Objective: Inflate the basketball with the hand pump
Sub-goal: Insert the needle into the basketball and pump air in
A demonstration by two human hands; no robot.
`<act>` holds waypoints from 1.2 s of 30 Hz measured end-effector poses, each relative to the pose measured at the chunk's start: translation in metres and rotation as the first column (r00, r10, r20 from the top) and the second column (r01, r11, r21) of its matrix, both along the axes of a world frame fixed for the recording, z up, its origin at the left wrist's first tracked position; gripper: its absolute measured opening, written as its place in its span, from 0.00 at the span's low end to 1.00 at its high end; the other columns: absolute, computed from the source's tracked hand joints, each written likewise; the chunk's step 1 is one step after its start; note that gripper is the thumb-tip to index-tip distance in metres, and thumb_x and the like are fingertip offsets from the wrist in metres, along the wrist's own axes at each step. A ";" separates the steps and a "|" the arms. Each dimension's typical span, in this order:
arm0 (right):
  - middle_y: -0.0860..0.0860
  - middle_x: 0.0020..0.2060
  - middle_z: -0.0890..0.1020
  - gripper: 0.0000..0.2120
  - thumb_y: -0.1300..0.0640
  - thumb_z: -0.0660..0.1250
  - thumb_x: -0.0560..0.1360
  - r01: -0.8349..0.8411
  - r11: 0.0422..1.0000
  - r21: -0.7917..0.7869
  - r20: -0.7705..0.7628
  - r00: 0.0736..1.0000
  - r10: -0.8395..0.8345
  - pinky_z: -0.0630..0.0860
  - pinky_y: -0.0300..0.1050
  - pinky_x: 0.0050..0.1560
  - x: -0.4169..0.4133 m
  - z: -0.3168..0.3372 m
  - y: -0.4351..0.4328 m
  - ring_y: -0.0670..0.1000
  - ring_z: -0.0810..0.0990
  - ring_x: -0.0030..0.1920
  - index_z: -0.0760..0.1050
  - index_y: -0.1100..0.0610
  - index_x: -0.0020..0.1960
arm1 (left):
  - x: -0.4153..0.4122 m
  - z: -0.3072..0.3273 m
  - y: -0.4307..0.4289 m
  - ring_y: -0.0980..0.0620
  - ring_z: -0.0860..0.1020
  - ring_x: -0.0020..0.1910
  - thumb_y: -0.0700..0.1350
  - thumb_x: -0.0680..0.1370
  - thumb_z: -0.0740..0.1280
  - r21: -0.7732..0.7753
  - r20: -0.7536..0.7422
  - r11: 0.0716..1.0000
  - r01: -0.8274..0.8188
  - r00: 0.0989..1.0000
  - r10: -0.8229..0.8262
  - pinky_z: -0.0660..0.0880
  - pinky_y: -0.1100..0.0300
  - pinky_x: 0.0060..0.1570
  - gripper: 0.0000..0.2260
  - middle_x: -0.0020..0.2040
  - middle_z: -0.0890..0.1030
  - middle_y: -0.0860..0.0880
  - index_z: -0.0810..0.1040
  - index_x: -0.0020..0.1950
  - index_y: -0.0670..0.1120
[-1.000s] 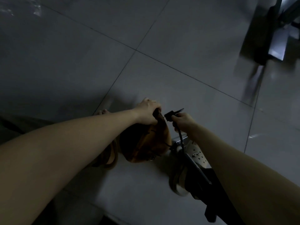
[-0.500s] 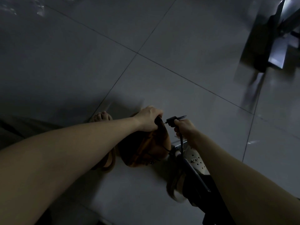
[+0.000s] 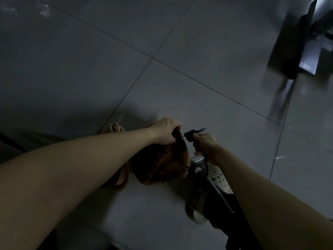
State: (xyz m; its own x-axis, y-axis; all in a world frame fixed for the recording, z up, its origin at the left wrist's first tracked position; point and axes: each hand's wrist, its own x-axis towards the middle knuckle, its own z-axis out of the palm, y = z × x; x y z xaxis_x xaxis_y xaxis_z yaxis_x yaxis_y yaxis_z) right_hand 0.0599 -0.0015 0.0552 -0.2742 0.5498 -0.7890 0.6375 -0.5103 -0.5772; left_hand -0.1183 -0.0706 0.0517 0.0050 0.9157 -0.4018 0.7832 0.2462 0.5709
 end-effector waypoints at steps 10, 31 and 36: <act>0.55 0.31 0.68 0.14 0.59 0.56 0.84 -0.130 0.991 0.041 0.092 0.988 0.126 0.65 0.45 0.31 -0.003 0.000 0.002 0.50 0.65 0.29 0.76 0.68 0.56 | 0.002 0.002 -0.001 0.43 0.73 0.49 0.48 0.71 0.71 -0.010 -0.022 1.000 0.021 1.000 -0.021 0.73 0.47 0.53 0.10 0.44 0.72 0.48 0.71 0.46 0.53; 0.57 0.40 0.72 0.25 0.46 0.55 0.84 -0.068 0.992 -0.104 0.015 0.997 0.070 0.66 0.43 0.31 0.004 0.001 0.012 0.49 0.67 0.32 0.72 0.68 0.65 | 0.004 0.000 0.007 0.47 0.72 0.66 0.44 0.74 0.68 -0.035 -0.130 0.956 0.291 0.947 -0.293 0.70 0.46 0.62 0.34 0.67 0.76 0.52 0.62 0.78 0.58; 0.58 0.40 0.77 0.43 0.27 0.44 0.78 0.150 0.959 -0.240 0.033 0.989 -0.146 0.71 0.44 0.34 0.006 0.006 0.020 0.53 0.74 0.35 0.73 0.66 0.63 | 0.006 0.003 0.009 0.48 0.71 0.65 0.42 0.74 0.67 -0.039 -0.118 0.952 0.304 0.945 -0.306 0.70 0.45 0.63 0.34 0.68 0.75 0.52 0.60 0.78 0.59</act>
State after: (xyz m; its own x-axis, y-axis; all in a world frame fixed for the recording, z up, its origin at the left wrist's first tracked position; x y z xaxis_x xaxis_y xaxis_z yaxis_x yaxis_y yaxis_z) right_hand 0.0663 0.0184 0.0612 -0.1917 0.3761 -0.9065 0.5515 -0.7227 -0.4165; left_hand -0.1127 -0.0619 0.0543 0.2328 0.8699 -0.4348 0.8856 -0.0049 0.4645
